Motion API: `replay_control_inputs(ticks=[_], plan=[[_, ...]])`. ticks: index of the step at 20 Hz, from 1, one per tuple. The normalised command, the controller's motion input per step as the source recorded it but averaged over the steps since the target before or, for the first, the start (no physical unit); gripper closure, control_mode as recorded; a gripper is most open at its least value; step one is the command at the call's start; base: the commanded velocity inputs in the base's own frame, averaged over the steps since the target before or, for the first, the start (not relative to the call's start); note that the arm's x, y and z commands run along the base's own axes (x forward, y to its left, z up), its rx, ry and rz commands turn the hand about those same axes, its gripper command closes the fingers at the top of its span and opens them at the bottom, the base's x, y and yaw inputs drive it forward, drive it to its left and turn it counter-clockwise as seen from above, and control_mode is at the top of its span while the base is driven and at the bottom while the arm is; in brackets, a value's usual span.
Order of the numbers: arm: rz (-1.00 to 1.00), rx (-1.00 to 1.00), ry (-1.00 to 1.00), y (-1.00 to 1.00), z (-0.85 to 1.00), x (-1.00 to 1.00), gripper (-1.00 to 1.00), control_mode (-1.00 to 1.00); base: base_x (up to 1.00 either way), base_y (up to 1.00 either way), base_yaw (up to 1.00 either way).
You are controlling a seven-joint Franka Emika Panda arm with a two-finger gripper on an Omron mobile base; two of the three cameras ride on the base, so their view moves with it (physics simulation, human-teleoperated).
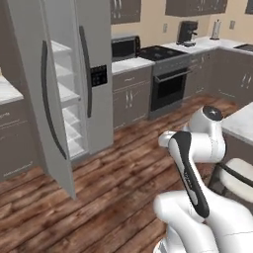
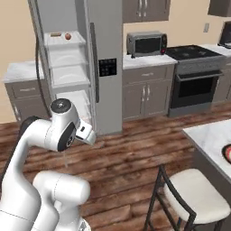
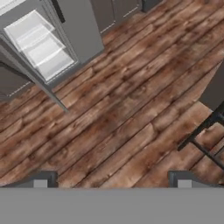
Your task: Pick up the orange and peach from the fridge and place one fruit on each plate on the dining counter.
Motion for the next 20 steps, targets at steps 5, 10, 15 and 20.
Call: replay_control_inputs(ticks=[5, 10, 15, 20], plan=[[0.00, 0.00, 0.00, 0.00, 0.00, 0.00, -1.00, 1.00, 0.84, 0.41, 0.36], [0.00, 0.00, 0.00, 0.00, 0.00, 0.00, -1.00, 1.00, 0.98, 0.03, 0.41], [0.00, 0.00, 0.00, 0.00, 0.00, 0.00, -1.00, 1.00, 0.84, -0.45, 0.23], [0.00, 0.00, 0.00, 0.00, 0.00, 0.00, -1.00, 1.00, 0.59, -0.71, 0.02]])
